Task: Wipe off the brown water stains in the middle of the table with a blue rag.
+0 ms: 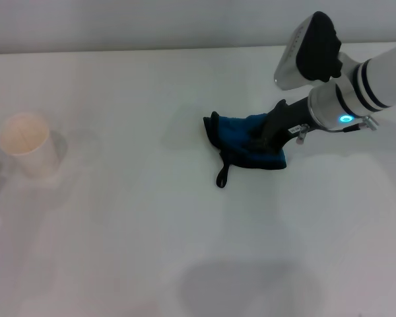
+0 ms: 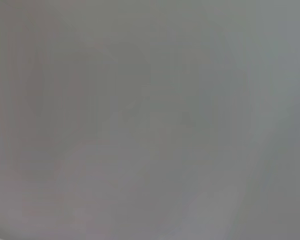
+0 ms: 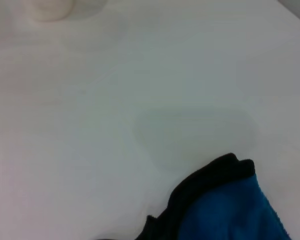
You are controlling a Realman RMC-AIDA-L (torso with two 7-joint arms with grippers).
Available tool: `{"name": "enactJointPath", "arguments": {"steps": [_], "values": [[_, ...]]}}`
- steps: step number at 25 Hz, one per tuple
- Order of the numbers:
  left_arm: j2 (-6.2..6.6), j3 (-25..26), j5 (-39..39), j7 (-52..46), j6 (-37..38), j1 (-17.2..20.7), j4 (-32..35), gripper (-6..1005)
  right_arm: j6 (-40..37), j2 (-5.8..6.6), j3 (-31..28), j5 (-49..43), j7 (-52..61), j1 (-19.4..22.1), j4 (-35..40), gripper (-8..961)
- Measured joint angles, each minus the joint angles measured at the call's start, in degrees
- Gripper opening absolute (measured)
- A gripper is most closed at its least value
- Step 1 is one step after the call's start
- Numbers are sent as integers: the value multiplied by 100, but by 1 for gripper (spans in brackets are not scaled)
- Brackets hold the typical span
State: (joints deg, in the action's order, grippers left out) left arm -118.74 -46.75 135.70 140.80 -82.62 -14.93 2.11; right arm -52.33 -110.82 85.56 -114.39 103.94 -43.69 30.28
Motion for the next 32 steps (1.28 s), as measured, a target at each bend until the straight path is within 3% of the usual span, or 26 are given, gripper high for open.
{"name": "enactJointPath", "arguments": {"steps": [6, 8, 12, 14, 18, 21, 25, 32], "values": [[-8, 0, 1, 0, -1, -9, 0, 882, -112, -38, -541, 22, -28, 467, 660, 388], [-9, -1, 6, 0, -2, -10, 0, 882, -146, -121, -965, 50, -43, 739, 1035, 472], [-8, 0, 10, 0, 0, -10, 0, 882, -182, -454, -2263, 528, -246, 1301, 1578, 586], [-8, 0, 9, -1, -1, -10, 0, 882, -296, -464, -2575, 1377, -547, 1513, 1501, 634], [-8, 0, 9, 0, 20, -12, 0, 883, -1008, -414, -3095, 3906, -1544, 1850, 762, 729], [-9, -1, 8, 0, 89, -42, 0, 883, -1971, -431, -3751, 5522, -2554, 1948, -249, 781], [-8, -6, 3, 0, 164, -96, 0, 883, -2322, -442, -4306, 6696, -3735, 1968, -1314, 837], [-8, -12, -6, 0, 227, -178, 0, 882, -1950, -479, -4563, 7753, -6905, 1910, -2481, 834]]}}
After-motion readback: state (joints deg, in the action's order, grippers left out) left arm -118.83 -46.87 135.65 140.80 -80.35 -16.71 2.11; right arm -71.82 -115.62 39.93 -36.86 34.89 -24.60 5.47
